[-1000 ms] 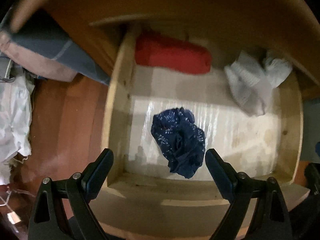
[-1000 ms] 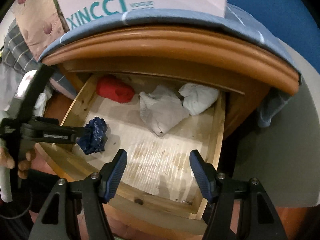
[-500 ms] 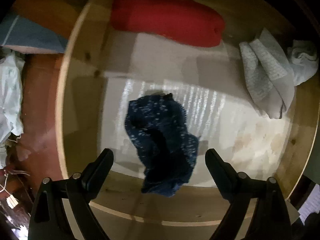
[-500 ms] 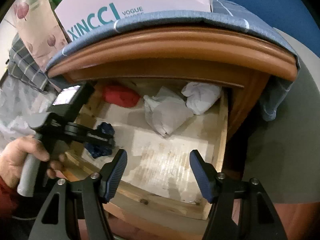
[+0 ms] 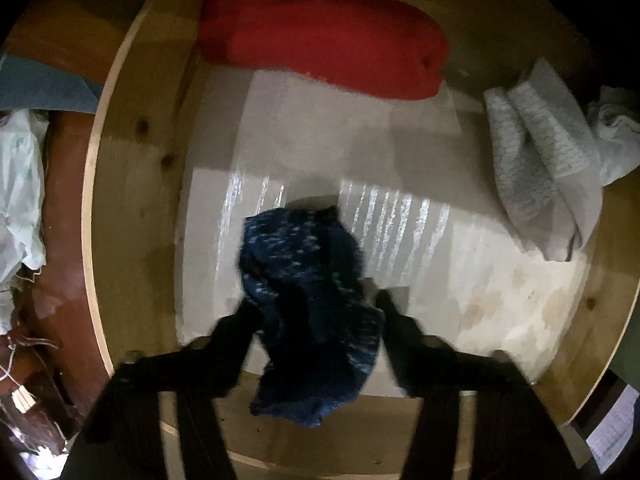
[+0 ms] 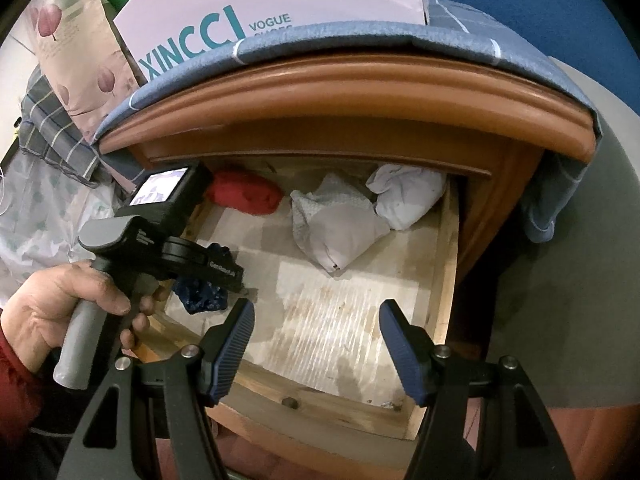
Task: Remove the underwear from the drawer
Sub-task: 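Reach into the drawer and grasp the dark blue floral underwear with the left gripper, then grasp the white hexagon-print cloth with the right gripper while the left gripper holds the underwear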
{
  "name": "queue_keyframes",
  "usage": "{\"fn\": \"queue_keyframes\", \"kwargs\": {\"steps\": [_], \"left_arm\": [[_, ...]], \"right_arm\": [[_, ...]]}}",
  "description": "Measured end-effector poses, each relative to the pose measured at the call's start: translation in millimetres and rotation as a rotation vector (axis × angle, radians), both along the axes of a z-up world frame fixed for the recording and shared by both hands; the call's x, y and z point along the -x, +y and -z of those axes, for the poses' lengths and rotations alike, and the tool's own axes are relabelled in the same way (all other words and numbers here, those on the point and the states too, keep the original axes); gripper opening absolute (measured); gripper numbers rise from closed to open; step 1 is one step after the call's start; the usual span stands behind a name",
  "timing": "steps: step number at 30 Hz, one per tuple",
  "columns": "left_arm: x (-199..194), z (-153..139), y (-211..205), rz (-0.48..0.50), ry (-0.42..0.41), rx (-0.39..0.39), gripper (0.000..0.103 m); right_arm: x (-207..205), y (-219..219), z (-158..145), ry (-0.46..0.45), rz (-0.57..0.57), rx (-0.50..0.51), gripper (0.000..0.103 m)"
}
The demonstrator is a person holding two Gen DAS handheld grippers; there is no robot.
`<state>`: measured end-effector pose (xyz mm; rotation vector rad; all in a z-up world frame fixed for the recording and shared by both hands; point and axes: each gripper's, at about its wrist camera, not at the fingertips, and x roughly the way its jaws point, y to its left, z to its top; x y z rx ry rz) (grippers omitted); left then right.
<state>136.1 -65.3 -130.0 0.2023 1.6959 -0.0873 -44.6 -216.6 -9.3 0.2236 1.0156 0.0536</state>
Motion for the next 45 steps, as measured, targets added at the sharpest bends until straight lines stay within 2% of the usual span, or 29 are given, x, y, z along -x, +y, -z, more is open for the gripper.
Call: {"fn": "queue_keyframes", "kwargs": {"steps": [2,5,10,15,18,20,24,28,33,36,42,45], "left_arm": [[-3.0,3.8,2.6,-0.012,0.013,0.004,0.033],[-5.2,3.0,4.6,-0.015,0.005,0.020,0.024],[-0.7,1.6,3.8,0.008,-0.006,0.052,0.020],[1.3,-4.1,6.9,0.019,-0.027,0.069,0.019],[12.0,-10.1,9.9,0.003,-0.026,0.094,0.019],[13.6,-12.6,13.5,0.001,-0.027,0.109,0.019],[10.5,-29.0,26.6,-0.019,-0.046,0.123,0.019],[11.0,-40.6,36.4,-0.035,-0.067,0.153,0.019],[11.4,-58.5,54.6,-0.049,-0.067,0.186,0.019],[13.0,-62.6,56.6,-0.050,-0.072,0.195,0.019],[13.9,-69.4,65.6,-0.048,-0.072,0.209,0.019],[16.3,-67.0,62.0,-0.052,-0.071,0.214,0.019]], "right_arm": [[-0.3,1.6,0.0,0.000,-0.005,0.006,0.066],[-0.8,4.0,0.3,0.001,-0.011,0.018,0.066],[-3.6,6.5,2.9,0.012,-0.019,0.047,0.066],[-16.4,14.1,8.1,0.067,-0.073,0.104,0.066],[-31.1,28.4,12.8,0.095,-0.177,0.221,0.066],[-43.6,42.9,19.6,0.113,-0.268,0.333,0.066],[-60.2,66.9,36.6,0.103,-0.423,0.501,0.066],[-78.0,80.4,61.3,0.094,-0.516,0.615,0.066],[-90.6,95.3,98.7,0.068,-0.626,0.813,0.066],[-101.8,97.3,110.3,0.073,-0.633,0.830,0.066],[-125.5,86.2,120.0,0.054,-0.571,0.804,0.066],[-136.3,78.4,123.9,0.053,-0.545,0.768,0.072]]}}
